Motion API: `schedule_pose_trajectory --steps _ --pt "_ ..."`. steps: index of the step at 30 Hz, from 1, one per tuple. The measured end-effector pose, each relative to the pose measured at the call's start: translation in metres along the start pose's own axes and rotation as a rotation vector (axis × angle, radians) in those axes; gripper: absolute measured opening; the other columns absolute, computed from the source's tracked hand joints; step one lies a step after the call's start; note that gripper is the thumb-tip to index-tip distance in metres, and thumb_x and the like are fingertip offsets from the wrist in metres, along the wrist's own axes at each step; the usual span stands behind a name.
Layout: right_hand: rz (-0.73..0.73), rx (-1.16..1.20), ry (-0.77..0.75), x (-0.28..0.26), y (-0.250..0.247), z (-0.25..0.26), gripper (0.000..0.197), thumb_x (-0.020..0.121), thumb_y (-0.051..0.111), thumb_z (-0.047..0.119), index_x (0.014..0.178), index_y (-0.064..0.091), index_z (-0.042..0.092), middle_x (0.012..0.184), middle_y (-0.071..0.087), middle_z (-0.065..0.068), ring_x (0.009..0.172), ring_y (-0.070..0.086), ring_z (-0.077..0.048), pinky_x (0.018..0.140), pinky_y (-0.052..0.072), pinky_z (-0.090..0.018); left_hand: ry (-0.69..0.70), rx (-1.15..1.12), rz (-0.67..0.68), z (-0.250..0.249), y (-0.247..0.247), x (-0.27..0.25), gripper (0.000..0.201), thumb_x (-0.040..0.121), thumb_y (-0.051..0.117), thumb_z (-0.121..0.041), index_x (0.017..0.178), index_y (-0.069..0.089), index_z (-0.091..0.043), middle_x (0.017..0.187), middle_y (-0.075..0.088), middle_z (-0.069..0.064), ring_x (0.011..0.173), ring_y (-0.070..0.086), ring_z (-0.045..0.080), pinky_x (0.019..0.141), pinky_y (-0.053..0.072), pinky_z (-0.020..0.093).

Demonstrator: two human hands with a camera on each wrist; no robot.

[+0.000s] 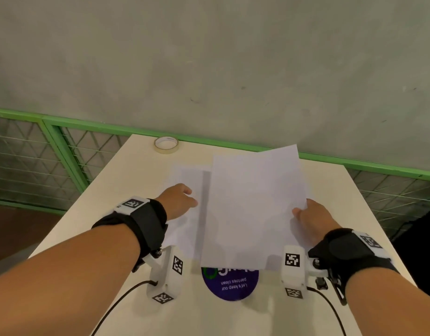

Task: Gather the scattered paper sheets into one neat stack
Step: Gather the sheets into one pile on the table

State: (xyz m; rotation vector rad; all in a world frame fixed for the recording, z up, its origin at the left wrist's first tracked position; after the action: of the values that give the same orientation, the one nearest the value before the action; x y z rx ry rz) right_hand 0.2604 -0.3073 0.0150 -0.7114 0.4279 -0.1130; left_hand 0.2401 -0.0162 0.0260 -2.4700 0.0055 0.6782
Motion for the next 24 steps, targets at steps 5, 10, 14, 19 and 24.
schedule_pose_trajectory --steps 5,10,14,19,24 --pt "0.023 0.01 0.059 0.02 0.008 -0.024 0.041 0.094 0.043 0.006 0.135 0.041 0.004 0.135 0.05 -0.023 0.119 0.051 -0.039 0.083 0.041 -0.036 -0.046 0.122 -0.061 0.011 -0.002 0.024 0.052 0.09 0.055 -0.023 0.138 0.04 -0.008 0.144 0.042 0.01 0.131 0.043 0.027 0.103 0.036 0.03" --pt "0.0 -0.126 0.095 0.036 0.014 -0.034 0.026 0.093 0.045 0.004 0.115 0.053 -0.006 0.128 0.054 -0.027 0.104 0.05 -0.034 0.091 0.038 -0.037 -0.118 0.229 -0.107 0.023 -0.003 0.039 0.06 0.086 0.058 -0.033 0.139 0.04 -0.013 0.145 0.038 0.012 0.131 0.041 0.031 0.108 0.036 0.037" --pt "-0.053 -0.224 0.107 0.039 0.019 -0.036 0.041 0.094 0.044 0.009 0.131 0.042 -0.009 0.139 0.046 -0.025 0.128 0.042 -0.037 0.103 0.033 -0.035 -0.174 0.327 -0.142 0.028 0.0 0.044 0.066 0.084 0.056 -0.041 0.142 0.035 -0.018 0.144 0.031 0.013 0.134 0.031 0.037 0.106 0.031 0.038" --pt "-0.083 -0.326 0.177 0.052 0.025 -0.042 0.039 0.093 0.043 0.013 0.129 0.045 -0.003 0.134 0.048 -0.024 0.127 0.041 -0.037 0.103 0.032 -0.036 -0.209 0.343 -0.142 0.033 0.008 0.047 0.071 0.081 0.058 -0.041 0.143 0.033 -0.019 0.143 0.031 0.013 0.132 0.033 0.037 0.108 0.034 0.04" --pt "-0.048 -0.537 0.289 0.062 0.021 -0.045 0.026 0.092 0.038 0.017 0.109 0.055 0.008 0.115 0.051 -0.011 0.126 0.037 -0.033 0.109 0.027 -0.039 -0.274 0.312 -0.239 0.033 0.002 0.048 0.071 0.078 0.059 -0.039 0.14 0.033 -0.017 0.14 0.032 0.014 0.129 0.033 0.038 0.108 0.034 0.044"
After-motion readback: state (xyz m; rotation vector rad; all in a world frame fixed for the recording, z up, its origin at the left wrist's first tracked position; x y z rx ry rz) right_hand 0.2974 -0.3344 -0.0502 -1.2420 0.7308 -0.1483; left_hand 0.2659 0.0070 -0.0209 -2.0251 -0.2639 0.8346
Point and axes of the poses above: each hand's wrist, its own x-axis towards the middle knuckle, its own y-axis out of the palm, z = x × y, the point moved 1 cm from there along x, towards the middle knuckle
